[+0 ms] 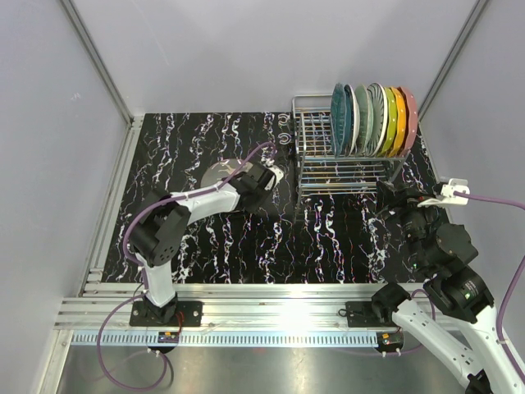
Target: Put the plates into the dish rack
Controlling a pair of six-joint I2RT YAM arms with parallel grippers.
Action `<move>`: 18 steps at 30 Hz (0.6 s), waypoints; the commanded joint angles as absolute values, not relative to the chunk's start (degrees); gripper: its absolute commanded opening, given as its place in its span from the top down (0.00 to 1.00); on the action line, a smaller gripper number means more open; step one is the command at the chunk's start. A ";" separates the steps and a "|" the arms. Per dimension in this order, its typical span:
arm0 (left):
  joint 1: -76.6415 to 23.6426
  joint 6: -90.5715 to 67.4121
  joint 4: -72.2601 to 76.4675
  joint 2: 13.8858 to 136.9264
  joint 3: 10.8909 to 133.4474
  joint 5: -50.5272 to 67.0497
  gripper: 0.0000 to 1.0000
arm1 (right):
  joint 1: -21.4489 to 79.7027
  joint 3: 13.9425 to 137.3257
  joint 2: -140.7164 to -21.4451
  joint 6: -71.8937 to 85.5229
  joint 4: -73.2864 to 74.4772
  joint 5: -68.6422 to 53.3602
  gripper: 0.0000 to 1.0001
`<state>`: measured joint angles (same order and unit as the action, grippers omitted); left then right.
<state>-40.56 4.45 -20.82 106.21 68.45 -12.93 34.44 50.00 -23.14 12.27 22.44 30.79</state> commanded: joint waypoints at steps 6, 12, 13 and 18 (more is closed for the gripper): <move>-41.40 0.17 -26.45 100.38 69.70 -10.99 0.93 | 34.28 50.01 -22.94 12.74 21.62 30.41 0.37; -41.40 0.18 -28.21 98.79 70.75 -9.76 0.98 | 34.28 49.66 -22.68 14.06 22.50 29.88 0.38; -41.40 0.18 -28.39 98.79 71.01 -9.76 0.99 | 34.36 49.66 -22.68 14.32 22.67 29.53 0.38; -41.40 -2.72 -30.06 98.70 73.12 -11.69 1.00 | 34.28 49.13 -21.36 15.82 23.55 27.08 0.41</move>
<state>-41.15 -0.32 -29.50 101.38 69.65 -11.22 34.44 49.50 -22.39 14.09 23.33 30.00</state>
